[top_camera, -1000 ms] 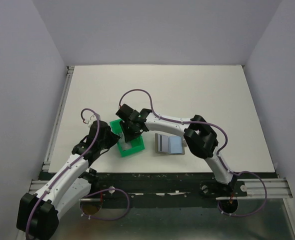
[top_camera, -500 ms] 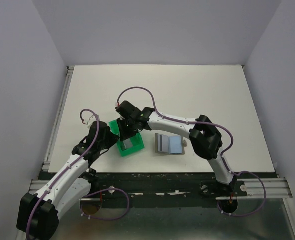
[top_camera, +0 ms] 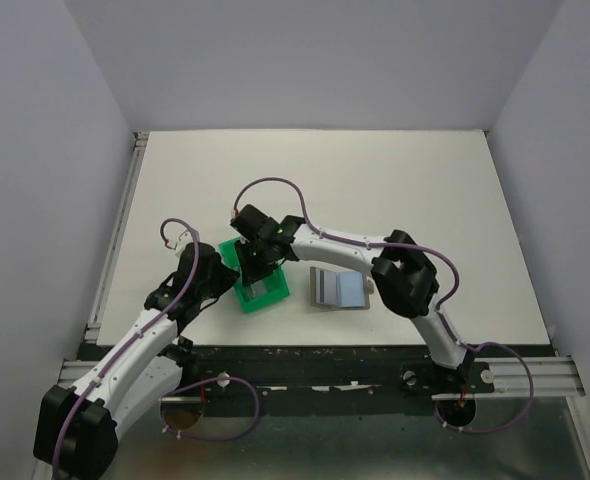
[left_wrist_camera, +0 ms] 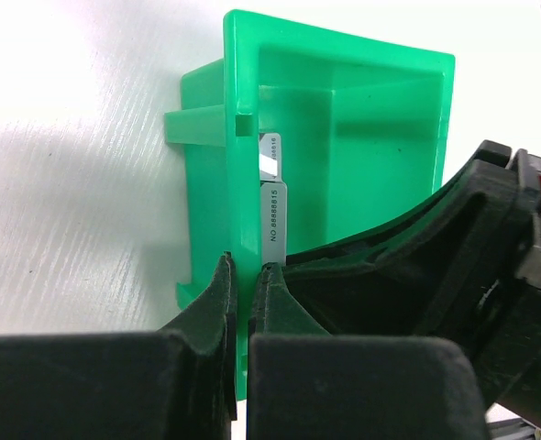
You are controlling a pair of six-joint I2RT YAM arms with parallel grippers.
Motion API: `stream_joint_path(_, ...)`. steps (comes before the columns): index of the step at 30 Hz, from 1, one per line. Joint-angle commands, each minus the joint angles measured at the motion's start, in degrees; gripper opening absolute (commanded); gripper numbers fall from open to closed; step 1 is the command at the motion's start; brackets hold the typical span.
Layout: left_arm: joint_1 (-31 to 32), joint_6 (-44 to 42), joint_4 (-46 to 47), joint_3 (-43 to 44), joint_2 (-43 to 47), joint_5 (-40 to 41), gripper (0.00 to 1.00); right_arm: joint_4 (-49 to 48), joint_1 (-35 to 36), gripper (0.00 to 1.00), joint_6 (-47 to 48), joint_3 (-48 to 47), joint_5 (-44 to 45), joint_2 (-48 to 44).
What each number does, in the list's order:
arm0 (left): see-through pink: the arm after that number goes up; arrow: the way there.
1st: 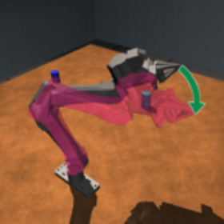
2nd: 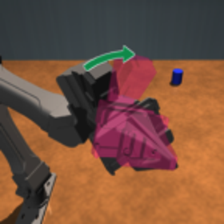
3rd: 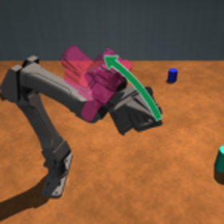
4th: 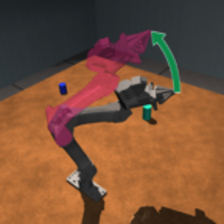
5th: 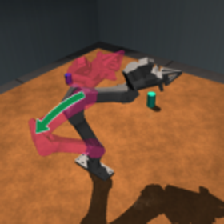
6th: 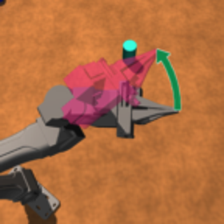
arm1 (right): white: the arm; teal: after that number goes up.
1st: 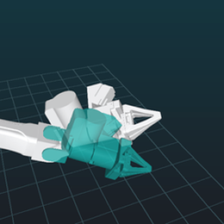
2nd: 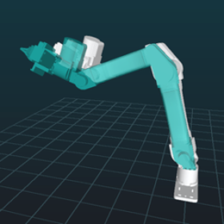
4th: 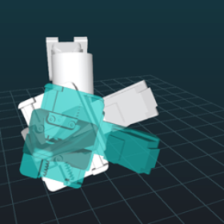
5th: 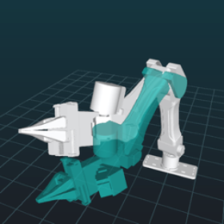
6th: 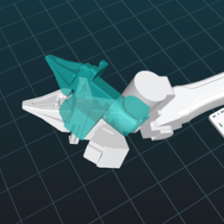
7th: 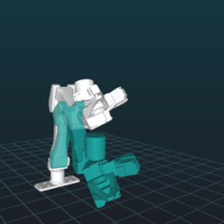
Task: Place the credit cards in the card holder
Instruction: Pick up the credit card from the storage box.
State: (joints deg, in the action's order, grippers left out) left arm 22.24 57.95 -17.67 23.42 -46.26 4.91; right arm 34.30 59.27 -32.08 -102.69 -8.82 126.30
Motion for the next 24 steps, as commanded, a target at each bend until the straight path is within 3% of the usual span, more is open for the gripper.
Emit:
stream_joint_path(1,-0.09,0.67,0.36,-0.83,-0.58,-0.69,0.0,2.43,0.32,0.27,0.7,-1.63,0.47,1.93)
stream_joint_path(6,0.0,0.49,-0.25,-0.74,-0.59,-0.34,0.0,2.17,0.24,0.12,-0.53,-0.23,2.48,0.09)
stream_joint_path(11,-0.09,0.23,-1.14,0.13,-0.58,1.68,0.0,-0.55,-1.51,0.04,-2.02,3.81,2.93,-6.05)
stream_joint_path(24,-2.81,-0.21,0.27,5.14,-7.61,2.56,0.0,-6.09,-9.42,0.01,-0.27,14.01,3.18,-24.95)
